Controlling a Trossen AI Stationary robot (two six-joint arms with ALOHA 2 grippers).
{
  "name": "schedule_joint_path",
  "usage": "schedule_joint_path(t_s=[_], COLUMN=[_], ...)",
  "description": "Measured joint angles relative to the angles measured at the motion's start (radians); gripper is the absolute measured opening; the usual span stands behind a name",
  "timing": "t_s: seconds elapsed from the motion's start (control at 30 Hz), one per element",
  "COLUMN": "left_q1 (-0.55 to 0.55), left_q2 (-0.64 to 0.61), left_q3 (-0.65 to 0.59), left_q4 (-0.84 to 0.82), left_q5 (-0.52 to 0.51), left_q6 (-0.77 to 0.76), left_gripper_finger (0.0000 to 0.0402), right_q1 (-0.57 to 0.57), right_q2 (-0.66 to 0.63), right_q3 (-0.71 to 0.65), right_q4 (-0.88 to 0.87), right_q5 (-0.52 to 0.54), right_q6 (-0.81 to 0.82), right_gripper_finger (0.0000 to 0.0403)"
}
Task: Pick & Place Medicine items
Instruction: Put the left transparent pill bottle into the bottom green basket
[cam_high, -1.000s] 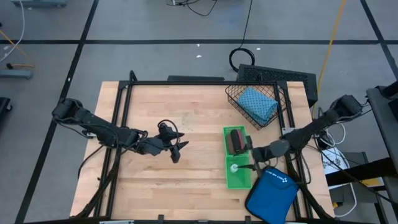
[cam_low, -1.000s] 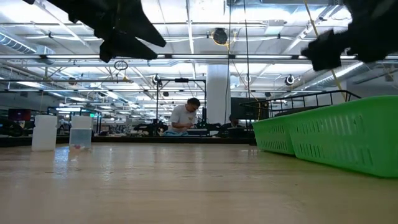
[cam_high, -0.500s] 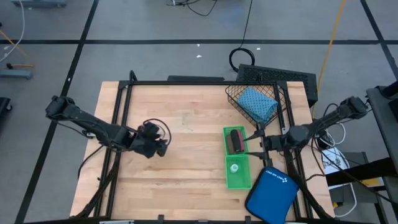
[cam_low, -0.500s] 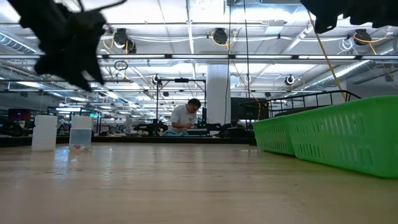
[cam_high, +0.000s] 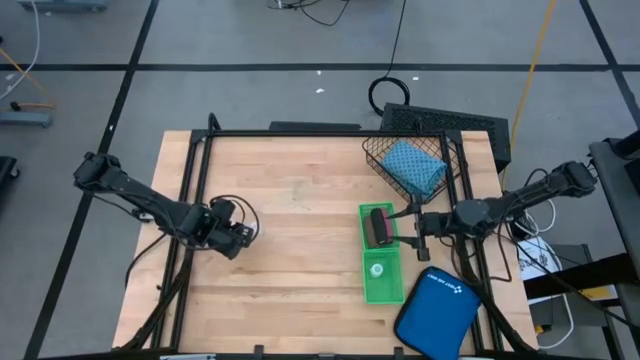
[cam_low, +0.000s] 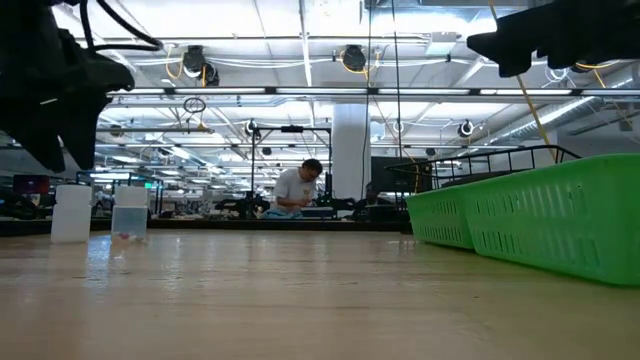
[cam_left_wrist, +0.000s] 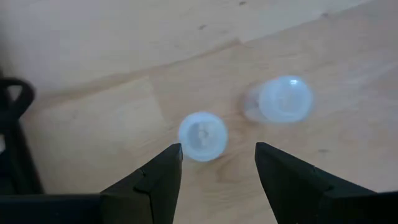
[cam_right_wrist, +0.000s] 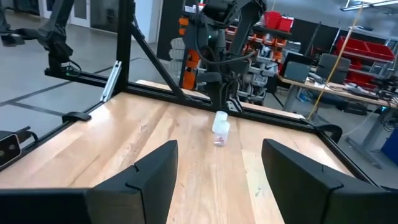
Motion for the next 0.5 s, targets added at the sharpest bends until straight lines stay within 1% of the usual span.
schedule_joint_path(t_s=[0.2, 0.5], left_q1=[0.021, 0.076], left_q2=[0.044, 0.125], left_q3=[0.000, 0.000], left_q4=[0.005, 0.006], left_q5=[0.000, 0.040], left_q6=[-0.045, -0.048], left_gripper_finger=[0.0214, 0.0214], right_q1=[-0.015, -0.018], right_q2=[0.000, 0.000], right_q3=[0.000, 0.000], right_q4=[-0.026, -0.041], right_q5=[-0.003, -0.004], right_q6=[0.001, 0.008], right_gripper_finger=[0.0218, 0.0216])
